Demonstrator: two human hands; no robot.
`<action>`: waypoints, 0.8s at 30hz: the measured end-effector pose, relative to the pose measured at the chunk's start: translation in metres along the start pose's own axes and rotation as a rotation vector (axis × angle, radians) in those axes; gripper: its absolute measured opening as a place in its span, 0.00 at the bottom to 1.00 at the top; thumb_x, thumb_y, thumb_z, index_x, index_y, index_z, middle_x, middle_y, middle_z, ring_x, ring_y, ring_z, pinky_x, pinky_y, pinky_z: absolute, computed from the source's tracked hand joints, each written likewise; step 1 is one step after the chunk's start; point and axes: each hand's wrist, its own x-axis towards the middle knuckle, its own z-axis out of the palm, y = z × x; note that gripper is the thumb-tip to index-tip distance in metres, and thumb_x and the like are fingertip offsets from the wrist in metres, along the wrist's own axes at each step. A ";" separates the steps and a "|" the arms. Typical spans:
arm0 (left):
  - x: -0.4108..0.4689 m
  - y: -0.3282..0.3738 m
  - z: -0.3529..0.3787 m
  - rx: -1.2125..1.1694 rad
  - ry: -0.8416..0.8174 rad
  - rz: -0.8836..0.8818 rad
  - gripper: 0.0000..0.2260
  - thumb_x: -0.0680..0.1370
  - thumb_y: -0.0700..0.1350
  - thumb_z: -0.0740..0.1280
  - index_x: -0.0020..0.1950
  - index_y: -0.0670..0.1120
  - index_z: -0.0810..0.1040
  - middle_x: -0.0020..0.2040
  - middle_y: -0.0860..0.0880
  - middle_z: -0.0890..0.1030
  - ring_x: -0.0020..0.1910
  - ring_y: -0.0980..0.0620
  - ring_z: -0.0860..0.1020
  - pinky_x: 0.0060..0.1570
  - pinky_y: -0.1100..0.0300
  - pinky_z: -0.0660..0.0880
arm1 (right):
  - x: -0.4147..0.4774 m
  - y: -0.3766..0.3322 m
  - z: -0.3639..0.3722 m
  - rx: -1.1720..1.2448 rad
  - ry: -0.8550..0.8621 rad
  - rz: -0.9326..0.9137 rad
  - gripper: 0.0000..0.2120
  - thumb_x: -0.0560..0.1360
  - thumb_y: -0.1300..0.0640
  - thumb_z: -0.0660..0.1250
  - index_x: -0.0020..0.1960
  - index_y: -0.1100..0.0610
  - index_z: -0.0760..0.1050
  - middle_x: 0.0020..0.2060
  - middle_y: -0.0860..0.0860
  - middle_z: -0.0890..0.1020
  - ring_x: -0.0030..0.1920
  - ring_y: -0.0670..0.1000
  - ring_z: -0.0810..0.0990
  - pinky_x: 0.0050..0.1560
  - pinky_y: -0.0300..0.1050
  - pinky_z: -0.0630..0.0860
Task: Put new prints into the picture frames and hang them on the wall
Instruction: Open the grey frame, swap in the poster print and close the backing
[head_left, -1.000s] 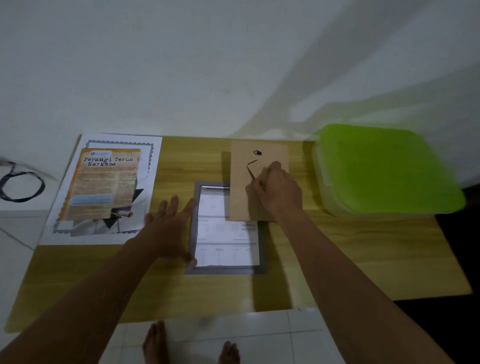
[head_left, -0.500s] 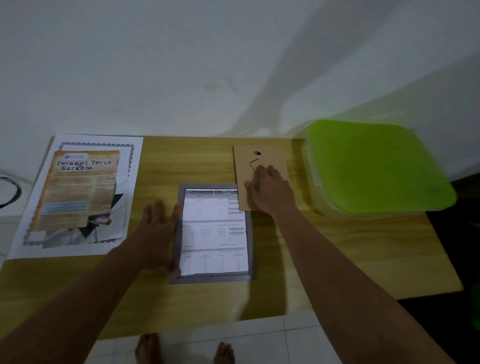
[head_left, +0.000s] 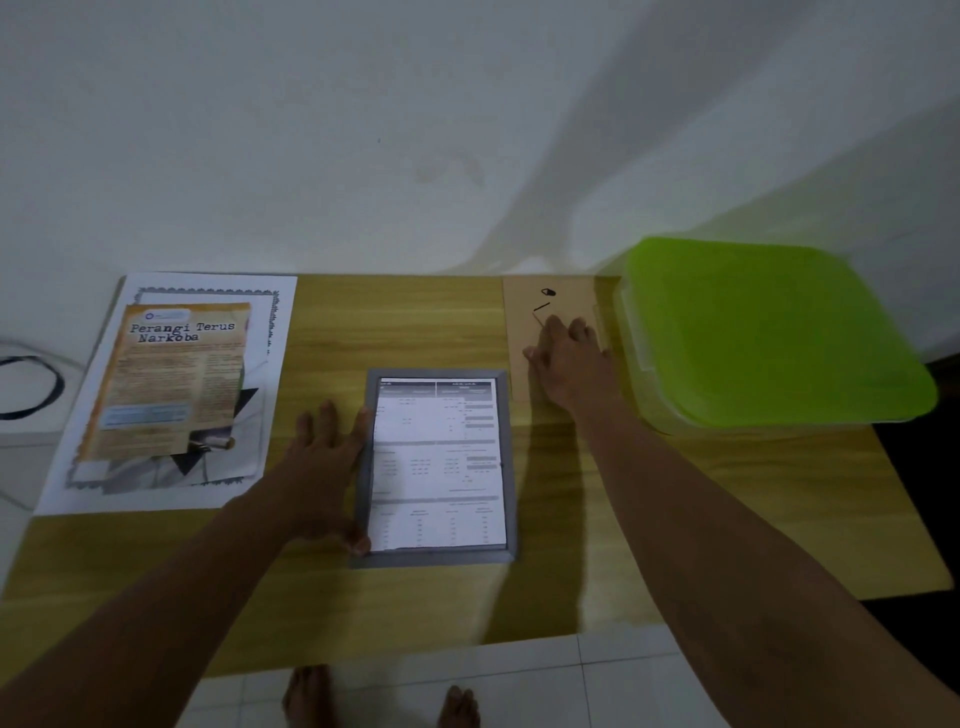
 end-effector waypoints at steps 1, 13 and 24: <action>-0.001 0.001 -0.001 -0.004 -0.005 -0.005 0.72 0.53 0.71 0.76 0.72 0.52 0.21 0.73 0.38 0.27 0.71 0.29 0.29 0.74 0.35 0.45 | 0.000 0.000 0.001 -0.006 -0.006 -0.003 0.23 0.81 0.41 0.56 0.70 0.54 0.61 0.72 0.62 0.65 0.73 0.63 0.62 0.67 0.67 0.65; -0.002 0.004 -0.004 -0.065 0.004 -0.012 0.72 0.53 0.69 0.77 0.71 0.55 0.21 0.74 0.37 0.28 0.71 0.31 0.27 0.72 0.32 0.45 | -0.088 -0.048 0.007 0.090 0.003 -0.357 0.32 0.83 0.40 0.52 0.79 0.57 0.53 0.79 0.59 0.55 0.79 0.58 0.52 0.76 0.62 0.54; -0.016 0.018 -0.002 -0.079 0.093 -0.038 0.63 0.63 0.67 0.75 0.77 0.51 0.31 0.77 0.38 0.32 0.74 0.33 0.32 0.75 0.38 0.42 | -0.121 -0.061 0.035 -0.024 -0.193 -0.396 0.41 0.79 0.34 0.54 0.81 0.54 0.44 0.80 0.54 0.46 0.80 0.54 0.44 0.76 0.64 0.46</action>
